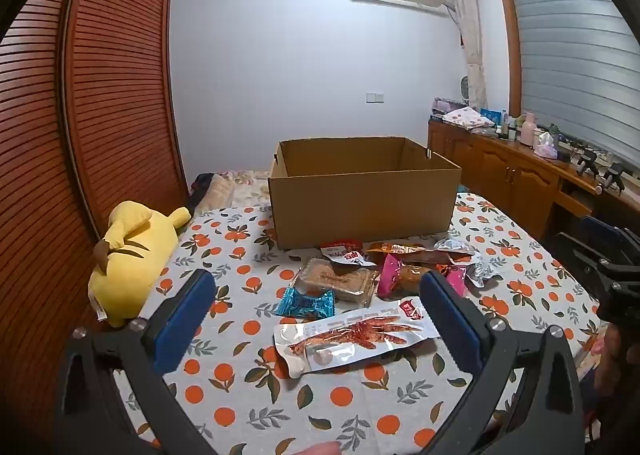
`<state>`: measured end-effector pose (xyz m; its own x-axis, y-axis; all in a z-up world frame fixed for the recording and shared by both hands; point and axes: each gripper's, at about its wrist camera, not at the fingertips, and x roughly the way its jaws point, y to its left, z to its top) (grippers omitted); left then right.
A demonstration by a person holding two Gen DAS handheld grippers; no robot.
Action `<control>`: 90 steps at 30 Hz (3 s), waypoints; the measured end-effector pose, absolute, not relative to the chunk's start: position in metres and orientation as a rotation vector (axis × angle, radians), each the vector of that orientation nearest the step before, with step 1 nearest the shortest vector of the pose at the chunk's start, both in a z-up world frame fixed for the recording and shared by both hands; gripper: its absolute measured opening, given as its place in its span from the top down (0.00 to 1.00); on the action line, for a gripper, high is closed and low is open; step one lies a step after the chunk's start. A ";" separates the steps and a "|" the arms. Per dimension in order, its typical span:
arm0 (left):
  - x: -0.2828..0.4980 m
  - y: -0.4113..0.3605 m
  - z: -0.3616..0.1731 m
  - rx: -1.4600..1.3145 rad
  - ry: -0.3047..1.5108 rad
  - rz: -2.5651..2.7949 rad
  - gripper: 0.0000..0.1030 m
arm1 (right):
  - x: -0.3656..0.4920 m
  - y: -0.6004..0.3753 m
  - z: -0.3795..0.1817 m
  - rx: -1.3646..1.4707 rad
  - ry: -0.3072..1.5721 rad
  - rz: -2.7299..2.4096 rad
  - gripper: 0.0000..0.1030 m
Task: Organize snacks
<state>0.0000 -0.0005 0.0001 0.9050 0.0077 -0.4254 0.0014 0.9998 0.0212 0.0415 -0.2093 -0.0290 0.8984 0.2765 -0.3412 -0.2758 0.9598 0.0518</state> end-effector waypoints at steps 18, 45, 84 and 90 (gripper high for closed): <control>0.000 0.000 0.000 0.012 0.435 0.001 0.00 | 0.039 -0.210 -0.029 -0.005 0.350 0.274 0.00; -0.004 0.003 0.004 0.012 0.430 0.004 0.00 | 0.040 -0.211 -0.030 -0.007 0.354 0.263 0.00; 0.002 -0.002 0.004 0.015 0.475 -0.022 0.00 | 0.044 -0.216 -0.034 -0.009 0.367 0.260 0.00; 0.013 0.002 -0.016 0.009 0.531 -0.052 0.00 | 0.046 -0.217 -0.040 -0.014 0.385 0.258 0.00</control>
